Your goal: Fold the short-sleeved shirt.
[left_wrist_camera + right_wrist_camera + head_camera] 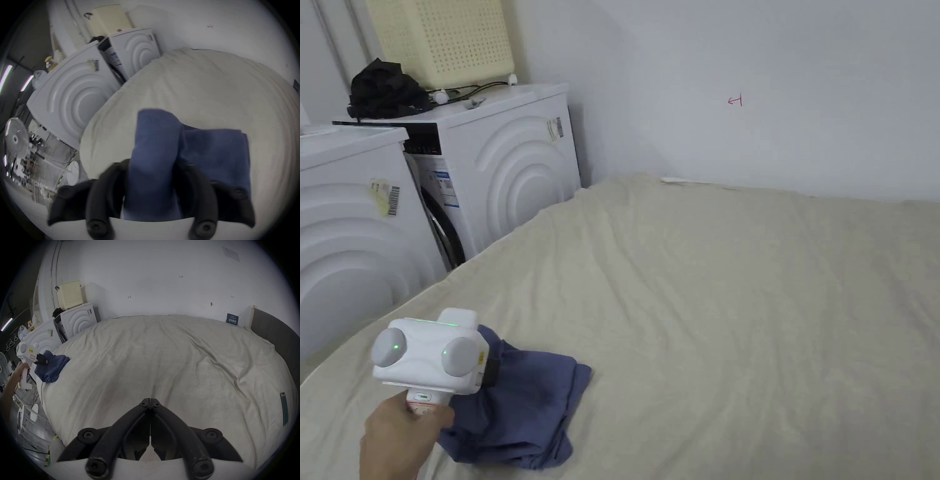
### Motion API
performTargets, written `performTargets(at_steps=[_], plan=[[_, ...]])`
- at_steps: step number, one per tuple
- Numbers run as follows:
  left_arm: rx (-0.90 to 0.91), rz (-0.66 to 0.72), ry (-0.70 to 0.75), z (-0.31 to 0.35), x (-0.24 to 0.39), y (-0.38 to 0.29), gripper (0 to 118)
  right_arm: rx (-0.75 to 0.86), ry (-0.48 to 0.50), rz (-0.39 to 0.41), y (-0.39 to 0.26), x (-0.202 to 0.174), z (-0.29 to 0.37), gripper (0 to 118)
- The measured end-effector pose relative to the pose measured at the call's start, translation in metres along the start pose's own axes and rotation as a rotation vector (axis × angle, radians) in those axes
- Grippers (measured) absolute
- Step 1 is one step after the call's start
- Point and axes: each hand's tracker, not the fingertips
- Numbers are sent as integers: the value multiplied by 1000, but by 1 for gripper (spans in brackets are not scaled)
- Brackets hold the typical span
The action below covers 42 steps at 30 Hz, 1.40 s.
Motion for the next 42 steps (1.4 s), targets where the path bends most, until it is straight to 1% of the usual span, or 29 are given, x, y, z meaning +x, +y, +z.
performTargets(at_steps=[2, 3, 5, 8, 12, 15, 16, 17, 18, 19, 20, 21, 22, 23, 24, 25, 26, 27, 28, 29, 31, 32, 34, 36, 38, 39, 42], plan=[[23, 22, 106, 4, -2, -1, 105, -4, 1, 14, 1, 1, 1, 0], [47, 21, 109, 7, -5, -1, 116, -2, -5, 15, 1, 2, 2, 0], [89, 47, 114, 20, -10, 0, 116, 1, 1, 9, 1, 5, 3, 0], [114, 56, 69, 45, -18, 1, 116, 1, 0, 1, 0, 6, 4, 0], [128, 97, -65, 79, -14, -10, 115, 16, 5, 0, -3, 7, 14, 0], [125, 83, -212, 117, 5, -27, 113, 34, 1, 8, -4, 9, 26, 0], [148, 75, -239, 134, 15, -35, 103, 43, 1, 7, -3, 11, 31, 0], [197, 41, -262, 152, 26, -44, 86, 51, 1, 5, -3, 13, 36, 0], [237, 41, -259, 167, 37, -54, 57, 63, -1, 1, -3, 16, 41, 0], [254, 45, -267, 184, 51, -67, 41, 77, -4, -5, -3, 18, 48, 0], [269, 46, -319, 198, 63, -77, 25, 91, -6, -14, -2, 21, 56, 0], [277, 46, -376, 210, 73, -86, 5, 103, -3, -16, -2, 24, 62, 0], [305, 33, -407, 226, 86, -98, 0, 116, -3, -12, -2, 26, 69, 0], [347, 43, -416, 244, 99, -109, 0, 133, -21, -9, -2, 28, 77, 0], [330, 33, -412, 258, 110, -117, 0, 158, -34, -3, -3, 30, 84, 0], [374, -18, -446, 274, 123, -127, 0, 170, -39, 4, -4, 33, 92, 0], [414, -13, -458, 289, 135, -136, 0, 182, -42, 9, -4, 35, 100, 0], [407, -6, -457, 300, 145, -144, 0, 203, -42, 12, -5, 38, 106, 0], [431, -14, -509, 313, 157, -151, 0, 216, -51, 11, -5, 41, 115, 0], [444, 22, -531, 323, 166, -158, 0, 236, -58, 8, -5, 43, 124, 0], [479, 37, -569, 347, 184, -168, 0, 296, -61, 2, -6, 49, 143, 0], [499, 46, -562, 360, 193, -175, 0, 325, -80, 5, -7, 51, 153, 0], [580, 16, -547, 384, 207, -185, 0, 371, -129, 17, -10, 56, 171, 0], [630, -19, -539, 405, 216, -191, 0, 402, -146, 36, -12, 61, 187, 0], [650, -18, -524, 423, 222, -198, 0, 456, -197, 26, -18, 67, 205, 0], [672, -28, -544, 430, 224, -201, 0, 469, -213, 20, -20, 69, 212, 0], [704, -48, -543, 450, 226, -212, 0, 495, -234, 9, -29, 76, 228, 0]])
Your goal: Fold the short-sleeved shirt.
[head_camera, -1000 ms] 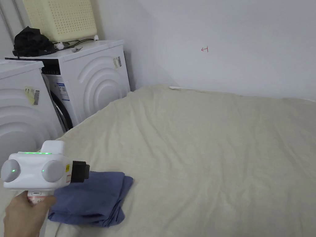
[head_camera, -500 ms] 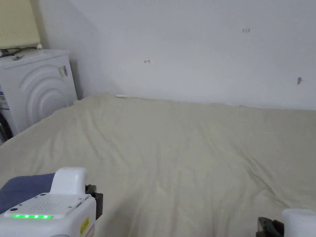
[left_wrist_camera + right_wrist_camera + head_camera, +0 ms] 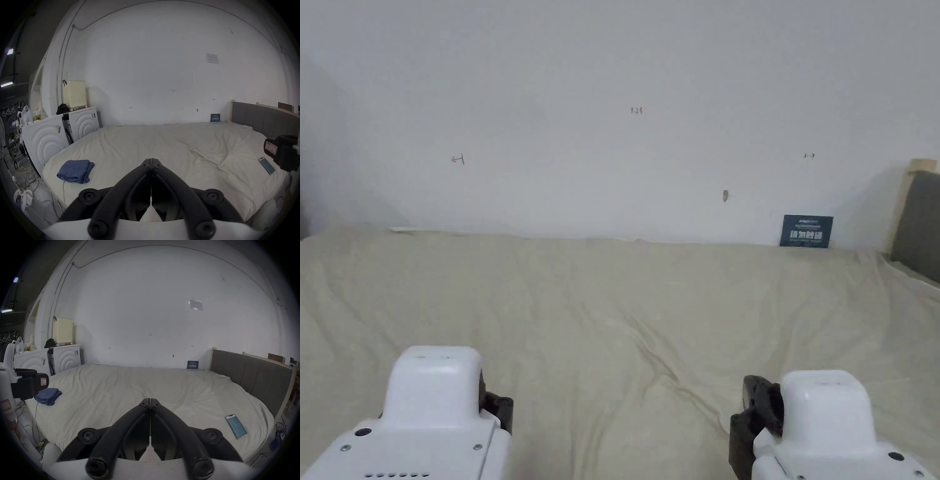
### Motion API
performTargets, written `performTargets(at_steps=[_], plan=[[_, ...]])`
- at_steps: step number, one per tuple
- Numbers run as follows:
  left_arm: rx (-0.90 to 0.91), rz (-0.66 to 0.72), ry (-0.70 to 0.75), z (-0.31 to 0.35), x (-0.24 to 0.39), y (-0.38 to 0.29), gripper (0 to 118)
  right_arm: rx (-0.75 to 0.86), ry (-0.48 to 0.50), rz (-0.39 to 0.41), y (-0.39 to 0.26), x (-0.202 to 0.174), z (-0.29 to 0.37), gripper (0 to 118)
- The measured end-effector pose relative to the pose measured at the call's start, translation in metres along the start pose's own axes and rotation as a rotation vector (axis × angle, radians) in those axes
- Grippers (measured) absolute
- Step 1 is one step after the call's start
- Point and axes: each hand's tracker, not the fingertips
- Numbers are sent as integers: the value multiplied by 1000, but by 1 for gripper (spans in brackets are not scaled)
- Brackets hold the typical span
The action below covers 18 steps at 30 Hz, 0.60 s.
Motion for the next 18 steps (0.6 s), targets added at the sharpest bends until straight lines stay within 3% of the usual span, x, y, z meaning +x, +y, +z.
performTargets(at_steps=[8, 9, 10, 11, 12, 13, 14, 15, 18], plan=[[20, 7, -14, 24, 4, -3, 0, 16, -23, -53, -7, 11, 21, 1], [18, 10, -5, 24, 4, -2, 0, 19, -26, -52, -8, 11, 23, 12], [12, 4, 2, 25, 3, -2, 7, 15, -25, -51, -7, 11, 24, 31], [0, 2, -2, 27, 3, -1, 23, 4, -19, -56, -6, 11, 25, 55], [-3, 5, 8, 28, 3, -2, 65, -4, -10, -61, -7, 11, 24, 89], [-1, 10, 14, 27, 4, -3, 99, -5, -4, -66, -7, 11, 24, 103], [-6, 12, 20, 27, 5, -5, 118, 9, -10, -72, -9, 9, 27, 104], [-69, 9, 21, 26, 5, -8, 118, 19, -18, -74, -8, 8, 28, 104], [2, 9, 7, 22, 8, -3, 118, -23, -24, -61, -3, 6, 24, 104]])
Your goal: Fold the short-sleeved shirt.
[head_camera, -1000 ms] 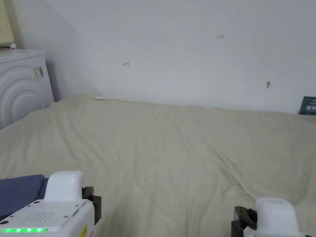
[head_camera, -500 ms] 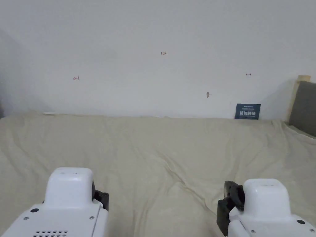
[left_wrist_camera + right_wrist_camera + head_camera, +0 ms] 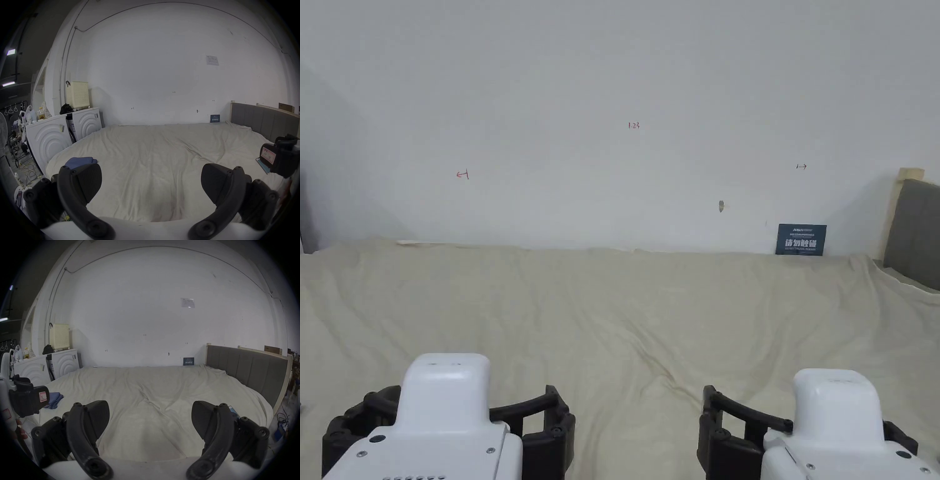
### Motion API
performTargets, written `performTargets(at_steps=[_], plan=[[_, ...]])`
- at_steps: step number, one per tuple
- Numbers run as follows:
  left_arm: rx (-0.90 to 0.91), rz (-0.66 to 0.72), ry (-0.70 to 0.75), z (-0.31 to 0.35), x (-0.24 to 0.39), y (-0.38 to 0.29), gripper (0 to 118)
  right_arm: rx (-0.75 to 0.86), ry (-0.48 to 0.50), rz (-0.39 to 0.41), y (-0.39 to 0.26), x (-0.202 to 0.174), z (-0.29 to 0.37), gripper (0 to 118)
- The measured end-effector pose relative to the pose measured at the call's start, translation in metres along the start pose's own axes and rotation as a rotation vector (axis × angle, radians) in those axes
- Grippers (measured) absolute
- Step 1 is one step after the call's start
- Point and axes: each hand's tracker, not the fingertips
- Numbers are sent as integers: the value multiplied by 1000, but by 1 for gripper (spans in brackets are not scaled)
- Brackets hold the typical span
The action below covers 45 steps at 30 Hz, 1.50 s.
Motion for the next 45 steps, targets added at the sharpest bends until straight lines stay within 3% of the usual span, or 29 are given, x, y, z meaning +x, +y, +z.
performTargets(at_steps=[3, 5, 6, 10, 12, 17, 30, 37, 42, 45], plan=[[-2, 6, -10, 0, -2, 2, 118, -61, 142, -97, 2, 10, -3, 104], [-4, 9, -14, -4, -2, 3, 118, -123, 151, -185, 5, 14, -7, 104], [-7, 9, -17, -6, -3, 3, 118, -139, 129, -183, 6, 16, -7, 104], [-20, 13, -17, -5, -4, 3, 118, -78, -118, 18, 8, -1, -4, 104], [-30, 11, -12, -2, -5, 1, 118, -58, -177, 51, 8, -6, -2, 104], [-46, 16, -28, -1, -5, 0, 118, -119, -80, -5, 7, -3, -4, 104], [-52, 15, -48, 6, -3, -1, 118, -78, -89, 54, 6, -8, -2, 104], [-45, 21, -50, 6, -5, -3, 118, -30, -76, -11, 8, 4, 3, 104], [-47, 17, -47, 5, -4, -5, 118, 30, -122, 63, 4, 1, 6, 104], [-53, 16, -58, 4, -4, -7, 118, 22, -92, 9, 7, 5, 8, 104]])
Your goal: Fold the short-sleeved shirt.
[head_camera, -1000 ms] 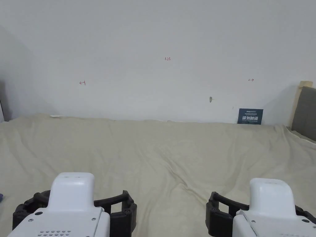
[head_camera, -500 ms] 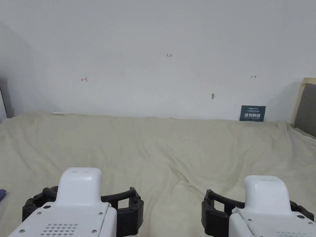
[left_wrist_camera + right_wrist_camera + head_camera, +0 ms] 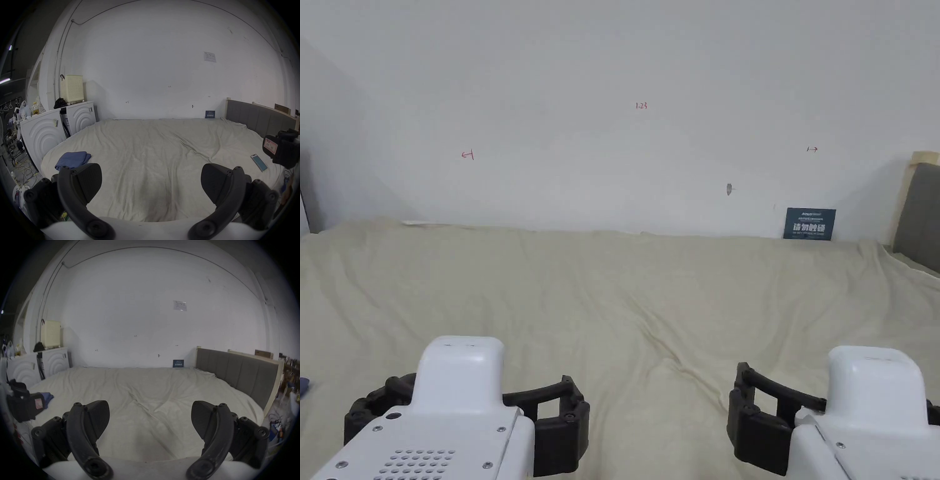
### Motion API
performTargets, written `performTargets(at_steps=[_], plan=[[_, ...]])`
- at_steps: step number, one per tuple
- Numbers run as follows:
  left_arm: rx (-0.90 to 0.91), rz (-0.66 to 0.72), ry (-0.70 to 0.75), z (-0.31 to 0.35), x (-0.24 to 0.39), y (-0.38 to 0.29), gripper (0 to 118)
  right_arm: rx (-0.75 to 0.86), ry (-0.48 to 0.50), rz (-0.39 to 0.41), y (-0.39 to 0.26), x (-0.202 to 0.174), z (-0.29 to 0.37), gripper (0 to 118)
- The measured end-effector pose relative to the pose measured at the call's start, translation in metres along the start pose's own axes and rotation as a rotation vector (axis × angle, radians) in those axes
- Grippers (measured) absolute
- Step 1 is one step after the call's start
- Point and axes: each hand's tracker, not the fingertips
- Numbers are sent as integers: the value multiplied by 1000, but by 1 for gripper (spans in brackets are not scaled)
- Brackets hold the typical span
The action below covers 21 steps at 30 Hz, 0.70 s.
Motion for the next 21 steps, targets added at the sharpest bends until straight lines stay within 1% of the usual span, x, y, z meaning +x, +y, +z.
performTargets(at_steps=[1, 3, 4, 7, 9, 13, 17, 21], plan=[[-2, -2, 0, 1, 0, -1, 118, 0, 28, -20, 0, 2, 0, 104], [9, 2, 1, 2, -2, -1, 118, 2, 18, -24, 0, 2, 0, 104], [13, 5, -1, 3, -3, 0, 118, 6, 14, -20, -1, 1, 0, 104], [19, 10, 0, 4, -4, 0, 118, 26, -9, 30, -5, -2, 2, 104], [24, 4, 5, 6, -3, -1, 118, 32, -21, 32, -6, -4, 3, 104], [16, -10, 7, 4, -1, -2, 118, 27, 4, -8, -3, 0, 5, 104], [15, -13, 6, 5, -1, -4, 118, 35, -12, -5, -4, -1, 4, 104], [18, -13, 18, 4, -2, -5, 118, 29, -9, -5, -5, 0, 4, 104]])
